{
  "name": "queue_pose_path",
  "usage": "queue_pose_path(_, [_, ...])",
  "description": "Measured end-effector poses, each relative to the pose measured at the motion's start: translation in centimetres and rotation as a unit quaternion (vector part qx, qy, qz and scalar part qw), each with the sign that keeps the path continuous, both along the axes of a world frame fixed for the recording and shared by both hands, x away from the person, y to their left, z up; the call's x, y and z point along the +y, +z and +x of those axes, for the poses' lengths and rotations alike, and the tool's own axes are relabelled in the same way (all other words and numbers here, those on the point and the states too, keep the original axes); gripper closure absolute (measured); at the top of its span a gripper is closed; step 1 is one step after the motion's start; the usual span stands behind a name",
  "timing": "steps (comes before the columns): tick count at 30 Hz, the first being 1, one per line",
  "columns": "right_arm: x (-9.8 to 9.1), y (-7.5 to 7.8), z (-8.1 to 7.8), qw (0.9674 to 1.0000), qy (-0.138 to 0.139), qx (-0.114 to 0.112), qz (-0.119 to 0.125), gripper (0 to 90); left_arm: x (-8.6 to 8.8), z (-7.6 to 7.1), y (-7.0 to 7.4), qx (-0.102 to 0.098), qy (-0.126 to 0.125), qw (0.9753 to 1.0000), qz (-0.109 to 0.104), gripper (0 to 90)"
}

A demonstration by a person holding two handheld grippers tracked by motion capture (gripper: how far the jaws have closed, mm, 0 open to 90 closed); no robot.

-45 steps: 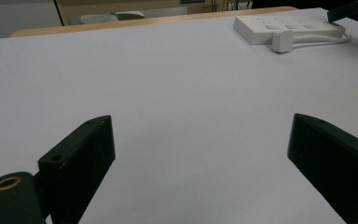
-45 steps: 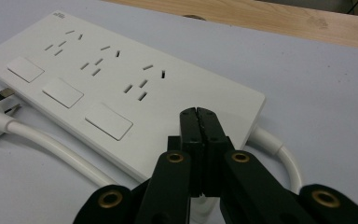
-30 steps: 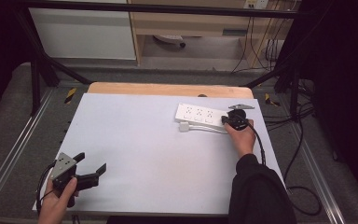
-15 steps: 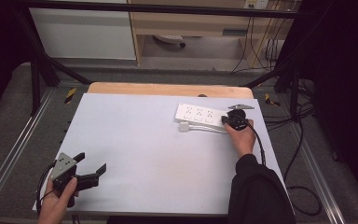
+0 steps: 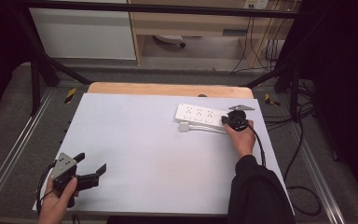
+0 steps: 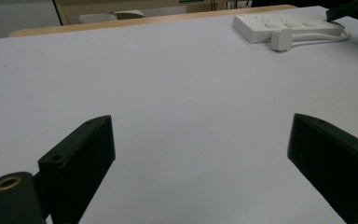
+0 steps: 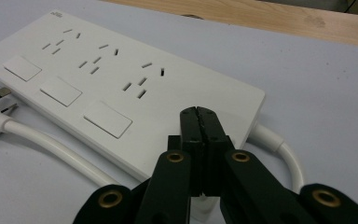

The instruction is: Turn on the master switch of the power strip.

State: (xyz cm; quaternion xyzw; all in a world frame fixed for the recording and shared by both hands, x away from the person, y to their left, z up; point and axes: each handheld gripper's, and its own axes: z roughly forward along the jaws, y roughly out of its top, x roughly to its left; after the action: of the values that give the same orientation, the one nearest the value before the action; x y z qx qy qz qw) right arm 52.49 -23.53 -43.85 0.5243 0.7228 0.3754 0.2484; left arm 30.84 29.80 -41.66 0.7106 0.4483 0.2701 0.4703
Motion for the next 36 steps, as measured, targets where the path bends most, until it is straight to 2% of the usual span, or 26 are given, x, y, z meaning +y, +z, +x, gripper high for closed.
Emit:
queue_pose_path(17, [0.05,-0.21,-0.12,1.0,0.0,-0.006,-0.004,90.0,-0.04,-0.02,-0.03,0.002,0.0,1.0,0.0,7.5])
queue_pose_path(36, [-0.09,-0.39,-0.25,0.9999,0.0,-0.01,0.004,90.0,-0.04,-0.04,-0.04,0.003,-0.001,1.0,0.001,7.5])
